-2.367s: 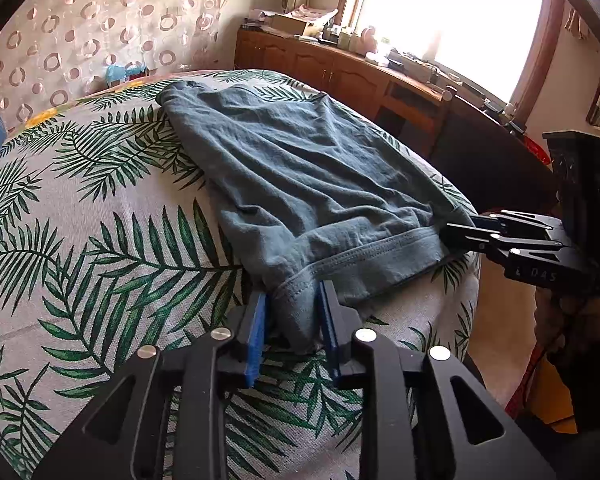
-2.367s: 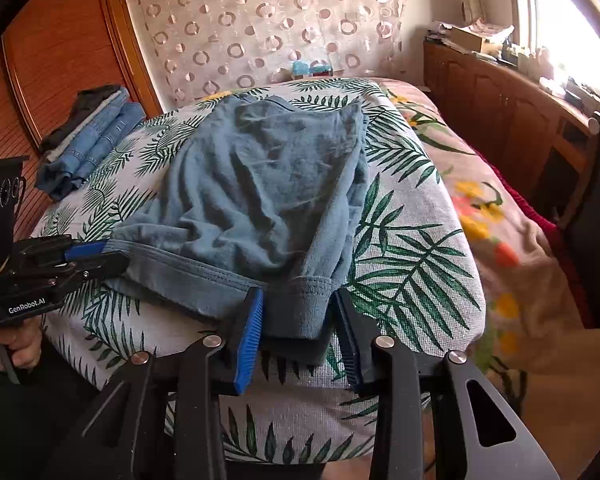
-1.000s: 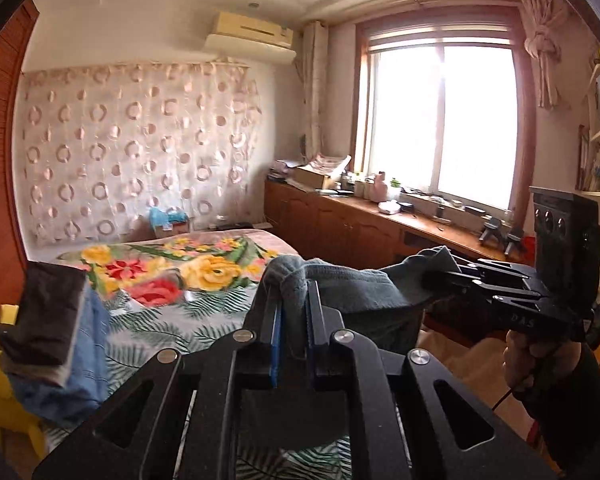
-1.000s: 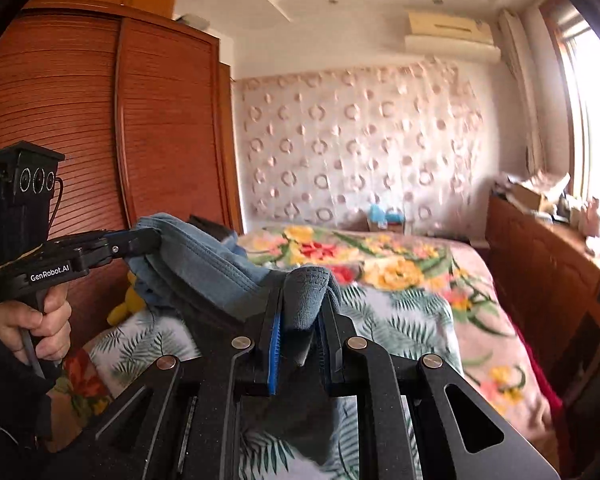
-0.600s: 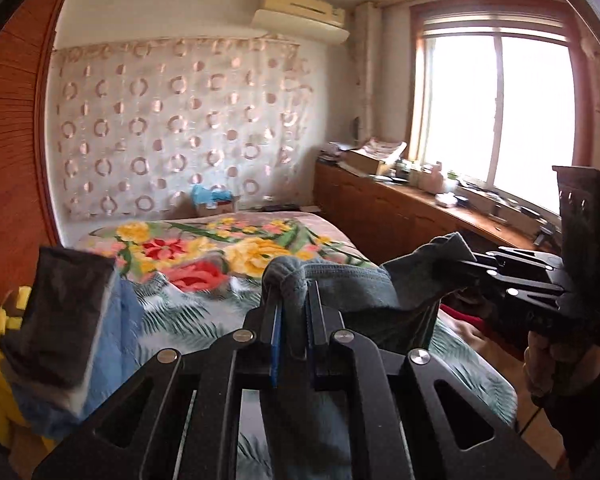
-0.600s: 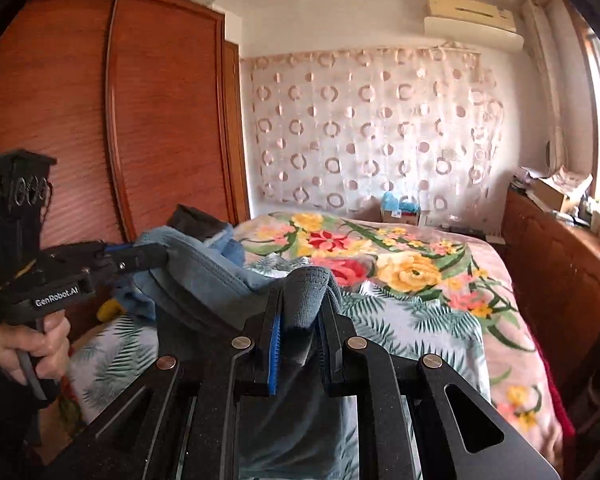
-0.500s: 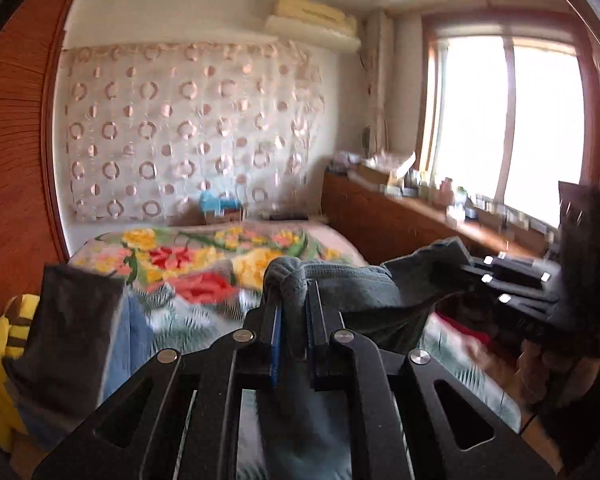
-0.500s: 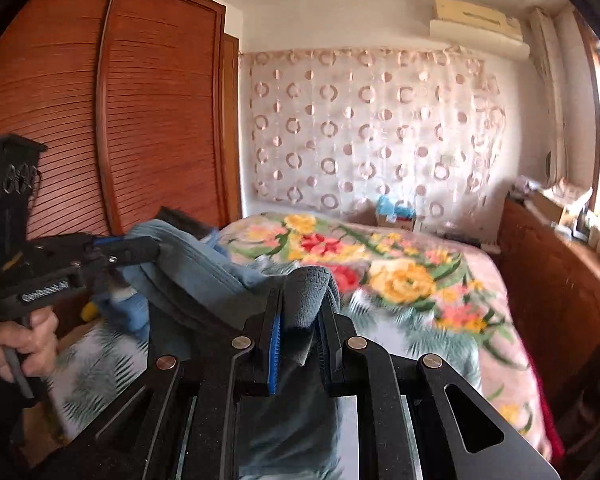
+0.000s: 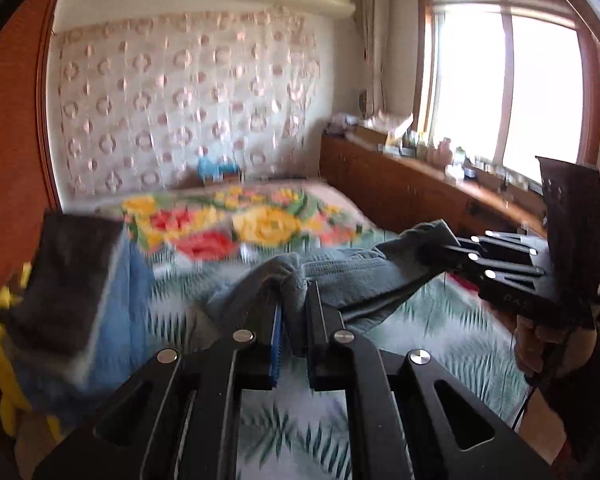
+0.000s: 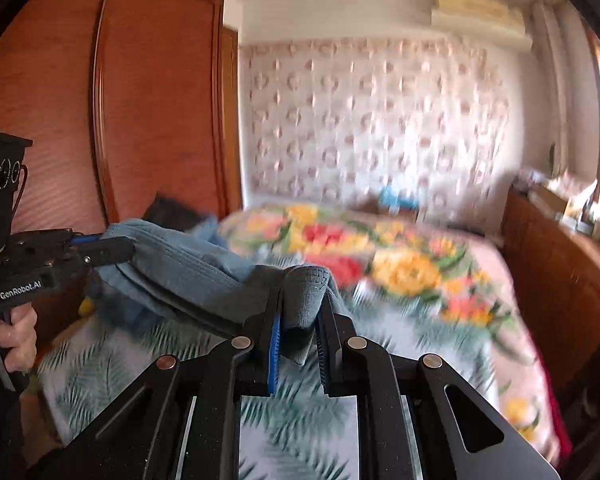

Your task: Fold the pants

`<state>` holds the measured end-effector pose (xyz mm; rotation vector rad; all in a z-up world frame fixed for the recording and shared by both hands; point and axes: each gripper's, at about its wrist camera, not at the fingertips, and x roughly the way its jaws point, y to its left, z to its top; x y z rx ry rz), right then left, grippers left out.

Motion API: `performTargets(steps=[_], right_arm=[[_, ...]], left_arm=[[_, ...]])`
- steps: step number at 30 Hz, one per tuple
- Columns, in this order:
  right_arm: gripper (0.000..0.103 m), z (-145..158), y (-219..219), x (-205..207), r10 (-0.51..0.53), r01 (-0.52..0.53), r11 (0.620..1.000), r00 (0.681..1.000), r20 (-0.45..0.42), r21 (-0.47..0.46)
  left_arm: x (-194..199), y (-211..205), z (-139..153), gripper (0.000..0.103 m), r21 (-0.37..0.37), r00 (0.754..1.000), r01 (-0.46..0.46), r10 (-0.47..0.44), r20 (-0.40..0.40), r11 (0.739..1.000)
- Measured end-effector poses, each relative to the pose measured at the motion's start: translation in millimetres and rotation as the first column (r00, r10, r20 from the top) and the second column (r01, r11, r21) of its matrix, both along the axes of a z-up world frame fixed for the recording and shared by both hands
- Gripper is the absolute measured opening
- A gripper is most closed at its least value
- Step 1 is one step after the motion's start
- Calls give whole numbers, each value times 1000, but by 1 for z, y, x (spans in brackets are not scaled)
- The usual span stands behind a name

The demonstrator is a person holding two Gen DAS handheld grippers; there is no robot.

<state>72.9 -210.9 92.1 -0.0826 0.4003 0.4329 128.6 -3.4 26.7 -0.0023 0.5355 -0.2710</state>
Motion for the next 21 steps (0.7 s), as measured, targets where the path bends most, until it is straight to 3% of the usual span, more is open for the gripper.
performTargets(steps=[5, 11, 17, 21], right_arm=[[15, -30, 8, -8, 16, -19, 999, 995, -94, -36], [15, -23, 4, -30, 21, -27, 999, 993, -114, -47], [15, -47, 1, -41, 32, -35, 999, 989, -145, -20], [15, -64, -2, -46, 33, -36, 999, 983, -179, -14]], left_arm=[[-24, -6, -36, 10, 2, 998, 17, -17, -67, 1000], [-44, -9, -46, 10, 5, 996, 28, -27, -86, 1000], [-62, -3, -69, 10, -33, 992, 9, -13, -122, 999], [-70, -5, -88, 10, -17, 988, 2, -4, -153, 1000]])
